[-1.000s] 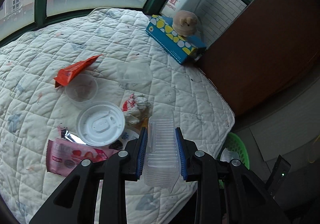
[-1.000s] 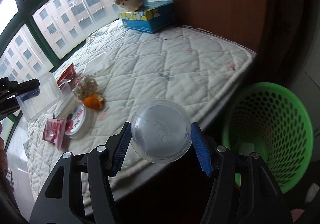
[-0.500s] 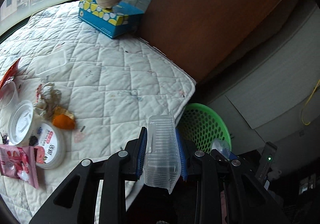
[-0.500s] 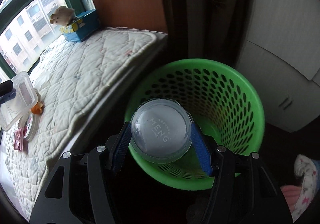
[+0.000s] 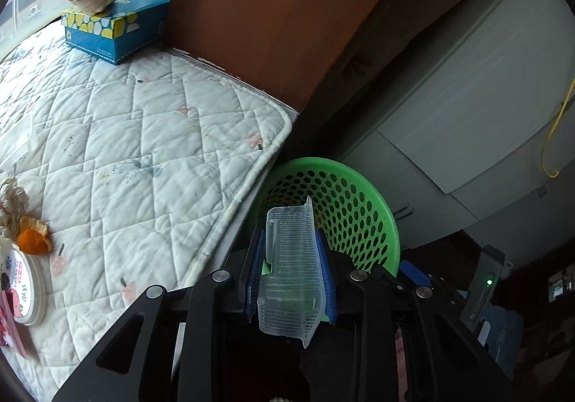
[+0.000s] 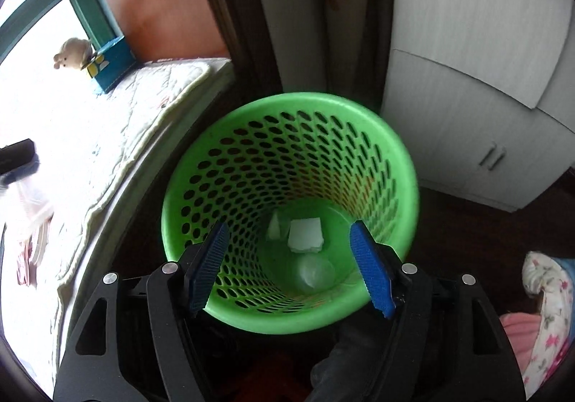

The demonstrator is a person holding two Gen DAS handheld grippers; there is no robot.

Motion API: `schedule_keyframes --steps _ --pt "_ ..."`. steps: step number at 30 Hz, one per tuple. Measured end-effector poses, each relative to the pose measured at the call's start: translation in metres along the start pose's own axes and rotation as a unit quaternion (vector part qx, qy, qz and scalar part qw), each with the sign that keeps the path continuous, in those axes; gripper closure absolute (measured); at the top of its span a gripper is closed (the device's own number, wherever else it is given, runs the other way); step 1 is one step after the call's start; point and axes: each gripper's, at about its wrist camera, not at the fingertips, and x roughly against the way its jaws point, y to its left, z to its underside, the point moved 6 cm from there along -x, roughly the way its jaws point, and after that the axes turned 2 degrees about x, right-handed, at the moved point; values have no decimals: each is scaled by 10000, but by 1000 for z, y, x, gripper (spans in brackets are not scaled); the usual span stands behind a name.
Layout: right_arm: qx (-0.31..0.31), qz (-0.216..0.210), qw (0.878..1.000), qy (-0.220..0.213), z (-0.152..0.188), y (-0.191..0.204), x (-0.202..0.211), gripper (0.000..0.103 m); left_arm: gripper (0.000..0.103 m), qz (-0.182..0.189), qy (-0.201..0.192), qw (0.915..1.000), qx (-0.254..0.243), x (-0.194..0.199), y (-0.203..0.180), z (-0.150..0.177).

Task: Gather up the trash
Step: 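Carry tray and lid over the wastebasket and open both grippers to drop them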

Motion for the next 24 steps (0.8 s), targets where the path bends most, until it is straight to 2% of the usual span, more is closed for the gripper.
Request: schedule_keyframes --steps 15,22,24 --pt "-260 -139 9990 -322 9 -26 41 30 75 -66 711 9966 -403 -83 -41 21" --pt "-350 -189 9987 -313 12 -29 44 29 52 24 800 9962 -341 -92 -45 28" --pt "-338 -214 9987 -308 13 -27 45 29 52 33 770 9964 -340 -88 -44 30"
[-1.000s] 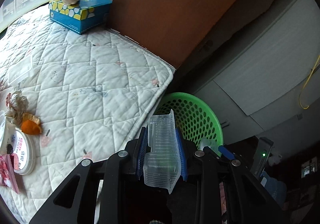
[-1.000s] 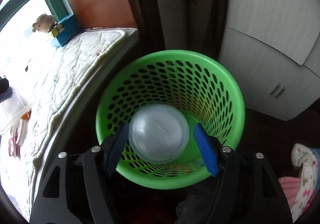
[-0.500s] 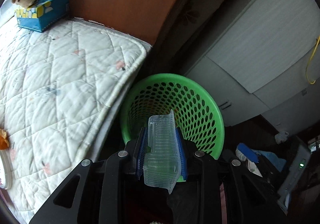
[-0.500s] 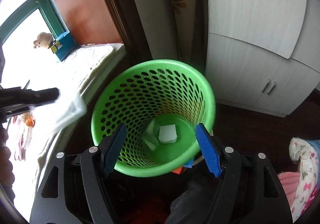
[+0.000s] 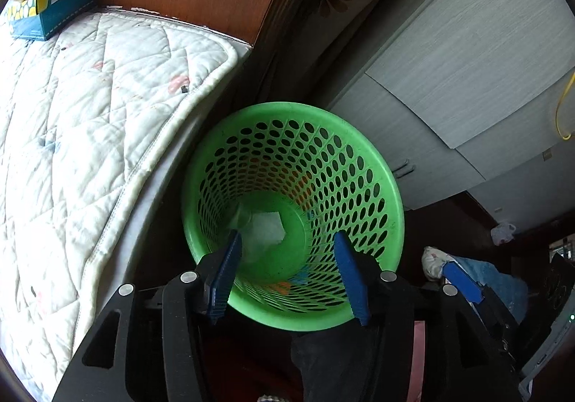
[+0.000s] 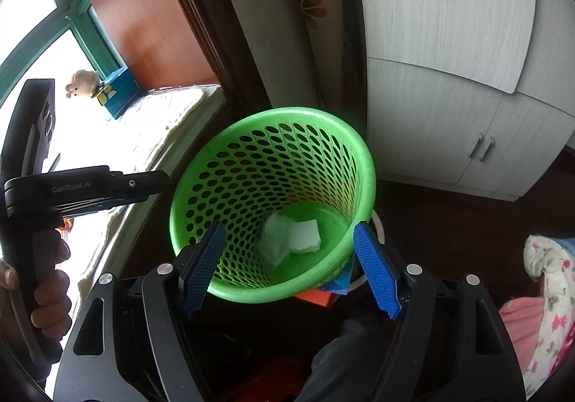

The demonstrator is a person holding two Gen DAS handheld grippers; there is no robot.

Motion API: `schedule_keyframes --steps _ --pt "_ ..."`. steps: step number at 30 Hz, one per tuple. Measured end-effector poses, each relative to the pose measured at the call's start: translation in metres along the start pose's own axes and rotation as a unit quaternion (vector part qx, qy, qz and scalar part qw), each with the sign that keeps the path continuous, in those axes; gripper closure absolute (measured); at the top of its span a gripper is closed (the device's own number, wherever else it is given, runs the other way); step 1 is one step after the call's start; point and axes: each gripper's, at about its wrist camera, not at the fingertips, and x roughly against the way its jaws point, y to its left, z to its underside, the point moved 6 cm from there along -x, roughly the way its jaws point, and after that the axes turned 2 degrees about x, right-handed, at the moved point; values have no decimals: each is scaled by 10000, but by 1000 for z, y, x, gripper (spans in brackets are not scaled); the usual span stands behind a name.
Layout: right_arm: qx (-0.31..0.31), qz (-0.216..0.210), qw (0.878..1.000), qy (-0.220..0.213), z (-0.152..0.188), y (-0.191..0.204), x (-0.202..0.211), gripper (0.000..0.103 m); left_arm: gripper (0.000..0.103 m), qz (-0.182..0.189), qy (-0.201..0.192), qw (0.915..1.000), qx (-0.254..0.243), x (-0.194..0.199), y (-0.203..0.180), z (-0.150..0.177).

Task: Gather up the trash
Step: 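Carry tray and lid over the wastebasket and open both grippers to drop them, then return both grippers to the mattress and grasp the white plate with the left gripper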

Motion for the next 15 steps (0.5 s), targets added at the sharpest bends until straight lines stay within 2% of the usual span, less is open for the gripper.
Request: schedule_keyframes --steps 6,15 --pt "150 -84 9998 -28 1 16 3 26 52 -200 -220 9996 -32 28 18 10" --pt "533 -373 9979 3 0 63 2 23 43 -793 -693 9942 226 87 76 34"
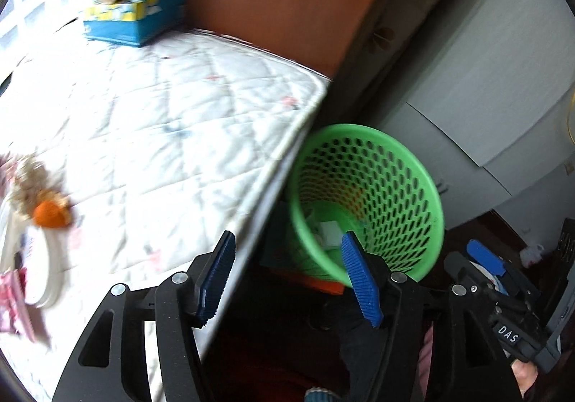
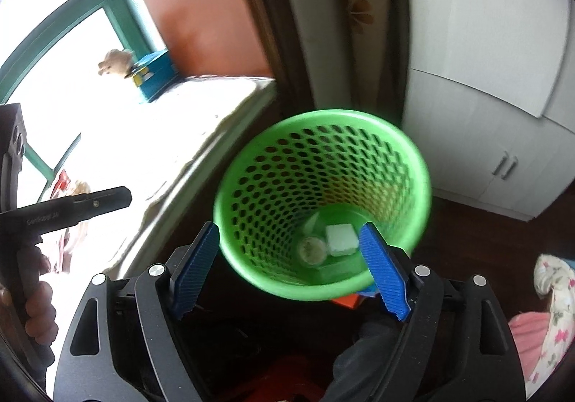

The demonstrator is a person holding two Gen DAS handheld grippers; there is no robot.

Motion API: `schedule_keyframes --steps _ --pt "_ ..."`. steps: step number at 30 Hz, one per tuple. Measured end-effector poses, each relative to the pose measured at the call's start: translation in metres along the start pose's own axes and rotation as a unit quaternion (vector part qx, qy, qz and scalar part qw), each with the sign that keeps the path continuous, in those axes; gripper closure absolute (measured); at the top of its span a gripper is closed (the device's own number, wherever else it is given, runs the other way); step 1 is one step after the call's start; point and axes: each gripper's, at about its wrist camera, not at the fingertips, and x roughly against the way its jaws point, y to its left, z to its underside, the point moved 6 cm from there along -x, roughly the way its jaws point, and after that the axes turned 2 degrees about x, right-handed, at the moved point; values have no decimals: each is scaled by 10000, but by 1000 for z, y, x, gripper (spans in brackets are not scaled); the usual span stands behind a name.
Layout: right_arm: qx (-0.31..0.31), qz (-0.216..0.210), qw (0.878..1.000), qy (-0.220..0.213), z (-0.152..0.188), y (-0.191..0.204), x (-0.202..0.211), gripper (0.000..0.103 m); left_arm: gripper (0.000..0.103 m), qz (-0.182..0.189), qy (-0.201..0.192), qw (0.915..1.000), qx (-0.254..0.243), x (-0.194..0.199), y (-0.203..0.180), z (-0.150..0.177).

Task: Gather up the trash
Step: 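Return both grippers to the mattress and grasp the white plate with the left gripper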

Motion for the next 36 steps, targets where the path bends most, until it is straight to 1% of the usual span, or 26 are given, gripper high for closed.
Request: schedule_keyframes --steps 3,9,10,11,17,22,26,28,30,31,32,33,35,36 --pt "190 -126 9997 22 -3 22 -4 23 39 -167 -138 9995 210 17 29 6" --pt "552 -386 9977 84 -7 67 -12 22 39 -573 -331 9954 694 49 92 19" --pt "616 -426 9971 101 -8 75 -14 22 37 -642 -361 9941 794 55 104 22" --pt "693 -479 9964 120 -8 83 -16 22 36 -708 -404 9926 897 61 116 24" --pt "1239 -791 9888 253 -4 136 -26 22 36 -1011 -578 9832 1405 92 180 39" --pt "1537 -1023 9823 308 -2 176 -32 22 36 -1249 -744 9722 1836 121 230 56" --pt "1683 -1177 9780 354 -1 201 -38 22 36 -1318 -705 9680 2015 127 258 65" --pt "1743 -1220 9764 372 1 209 -40 22 27 -1299 -667 9665 2112 126 269 66" --pt "1796 -1243 9750 403 2 216 -42 22 26 -1302 -659 9674 2068 123 275 65" --pt "1817 -1244 9745 423 3 218 -43 22 23 -1266 -658 9690 2017 120 276 61" --pt "1833 -1245 9741 441 5 220 -44 22 20 -1192 -647 9711 1963 117 277 58" --pt "1843 -1244 9739 452 5 221 -44 22 16 -1116 -635 9731 1912 113 277 53" --pt "1853 -1217 9739 477 5 223 -47 22 13 -1032 -611 9769 1772 105 279 43" --pt "1847 -1214 9741 486 4 223 -48 22 10 -929 -577 9799 1671 100 280 38"
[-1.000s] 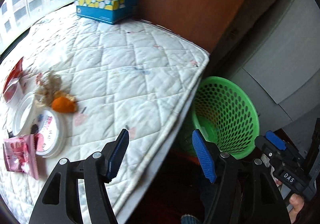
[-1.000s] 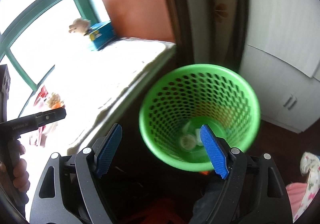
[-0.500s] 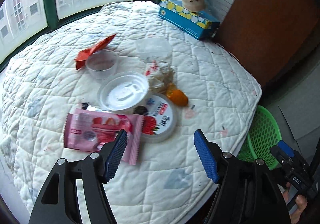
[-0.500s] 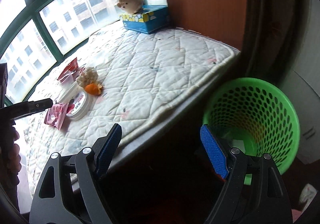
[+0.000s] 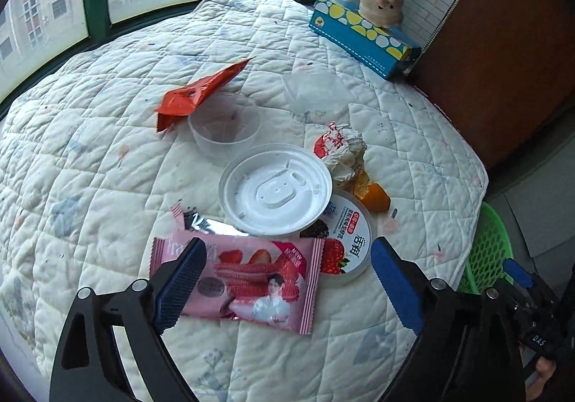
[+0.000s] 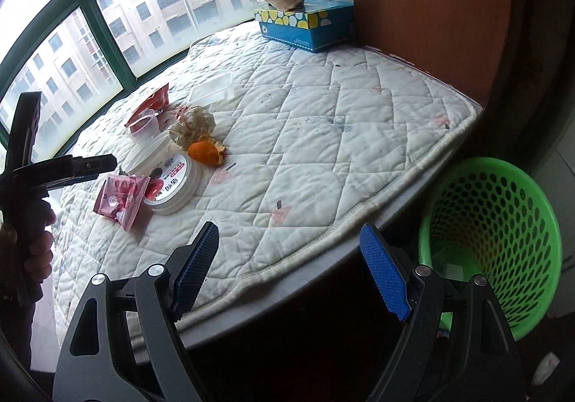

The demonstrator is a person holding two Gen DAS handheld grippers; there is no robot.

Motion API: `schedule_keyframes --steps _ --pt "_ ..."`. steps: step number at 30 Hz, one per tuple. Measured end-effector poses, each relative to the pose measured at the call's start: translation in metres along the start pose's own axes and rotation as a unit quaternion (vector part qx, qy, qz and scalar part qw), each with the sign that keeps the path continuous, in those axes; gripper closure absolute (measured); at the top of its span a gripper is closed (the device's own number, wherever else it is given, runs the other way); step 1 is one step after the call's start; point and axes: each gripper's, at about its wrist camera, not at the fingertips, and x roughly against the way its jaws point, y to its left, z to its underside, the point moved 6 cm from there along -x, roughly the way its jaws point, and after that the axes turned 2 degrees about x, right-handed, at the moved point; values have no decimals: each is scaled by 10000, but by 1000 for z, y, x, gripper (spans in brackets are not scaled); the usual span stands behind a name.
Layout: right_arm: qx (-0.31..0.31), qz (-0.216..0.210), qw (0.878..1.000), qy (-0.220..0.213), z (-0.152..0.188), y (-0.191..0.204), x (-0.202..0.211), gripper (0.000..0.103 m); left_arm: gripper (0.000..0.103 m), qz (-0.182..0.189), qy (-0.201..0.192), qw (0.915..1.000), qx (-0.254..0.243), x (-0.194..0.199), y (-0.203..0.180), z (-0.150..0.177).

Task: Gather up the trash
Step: 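Return both grippers to the mattress and grasp the white plate with the left gripper, then lift the white plate with the left gripper while the right gripper grasps the pink wrapper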

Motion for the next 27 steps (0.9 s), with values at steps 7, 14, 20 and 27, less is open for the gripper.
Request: schedule_keyframes --steps 7,14,20,27 --pt "2 16 9999 108 -2 2 -10 22 9 -25 364 9991 -213 -40 5 -18" --pt "54 -13 9998 208 -3 10 -19 22 8 44 421 9985 -339 -55 9 -23" --pt "115 -57 9996 249 -5 18 -25 22 8 167 538 9982 -212 -64 15 -24" --pt "164 -83 9994 278 -8 24 -31 22 8 236 555 9980 -201 -69 15 -23"
